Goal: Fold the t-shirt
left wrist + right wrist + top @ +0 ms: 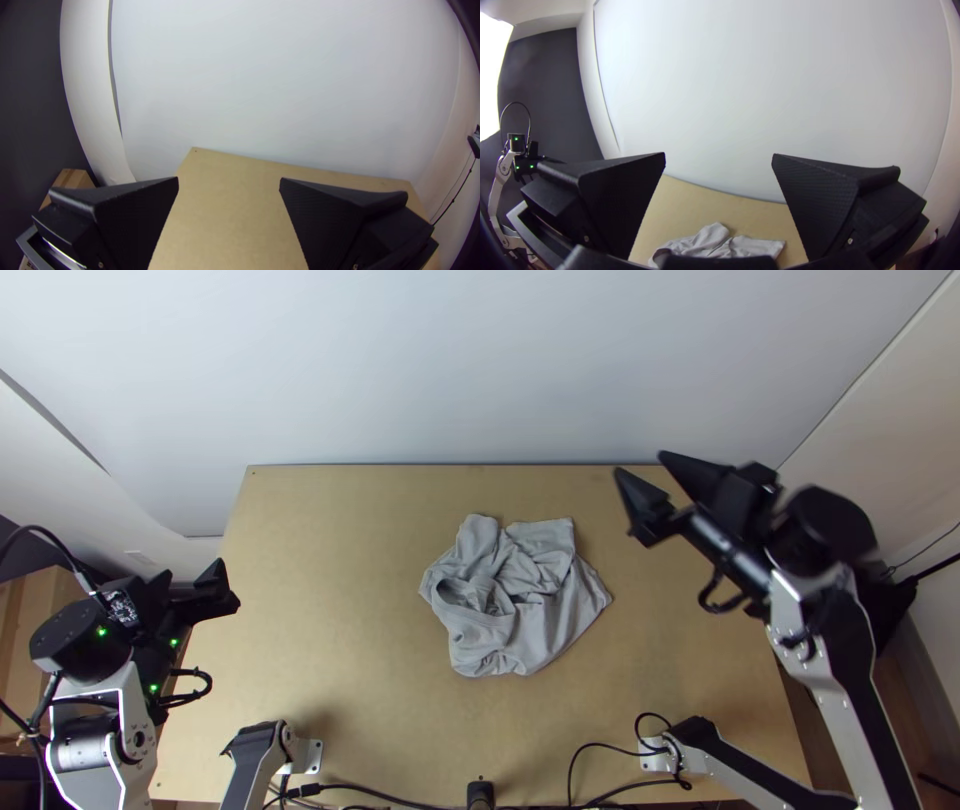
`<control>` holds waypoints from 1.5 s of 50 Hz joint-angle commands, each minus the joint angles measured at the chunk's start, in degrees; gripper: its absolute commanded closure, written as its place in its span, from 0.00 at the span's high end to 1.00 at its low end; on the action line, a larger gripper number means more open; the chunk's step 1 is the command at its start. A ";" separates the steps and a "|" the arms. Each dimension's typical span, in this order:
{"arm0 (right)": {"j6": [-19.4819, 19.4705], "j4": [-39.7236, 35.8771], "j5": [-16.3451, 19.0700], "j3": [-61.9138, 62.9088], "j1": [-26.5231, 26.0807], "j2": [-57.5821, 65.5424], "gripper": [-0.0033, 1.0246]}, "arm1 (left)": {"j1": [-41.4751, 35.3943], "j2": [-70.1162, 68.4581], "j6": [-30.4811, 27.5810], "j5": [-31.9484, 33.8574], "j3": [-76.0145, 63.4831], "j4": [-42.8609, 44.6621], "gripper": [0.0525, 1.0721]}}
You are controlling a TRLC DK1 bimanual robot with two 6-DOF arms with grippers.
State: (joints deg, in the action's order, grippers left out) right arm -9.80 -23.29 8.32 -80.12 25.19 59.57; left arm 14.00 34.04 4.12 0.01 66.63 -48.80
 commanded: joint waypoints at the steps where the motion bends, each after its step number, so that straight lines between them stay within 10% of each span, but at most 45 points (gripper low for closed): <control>1: -0.48 -5.01 -1.29 -7.86 4.17 8.54 0.96 | -0.73 1.55 2.12 0.43 5.09 -3.50 0.96; 16: -2.59 -12.04 -7.88 -18.41 18.23 24.72 0.95 | -1.34 3.93 3.26 0.43 10.80 -10.79 0.96; 34: -21.22 -13.63 -9.02 -23.59 26.23 42.91 0.95 | -0.46 3.58 3.26 0.43 11.42 -14.13 0.96; 44: -25.27 -13.89 -7.79 -25.18 27.63 51.87 0.95 | 0.59 3.58 3.26 0.43 11.68 -14.57 0.96; 75: -28.52 -31.47 -7.26 -51.28 29.57 78.86 0.90 | 1.21 3.75 2.56 0.34 11.68 -14.57 0.96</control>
State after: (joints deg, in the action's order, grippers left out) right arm -36.93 -53.65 0.91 -129.71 54.70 135.92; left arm 14.85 37.93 6.04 0.03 76.97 -63.05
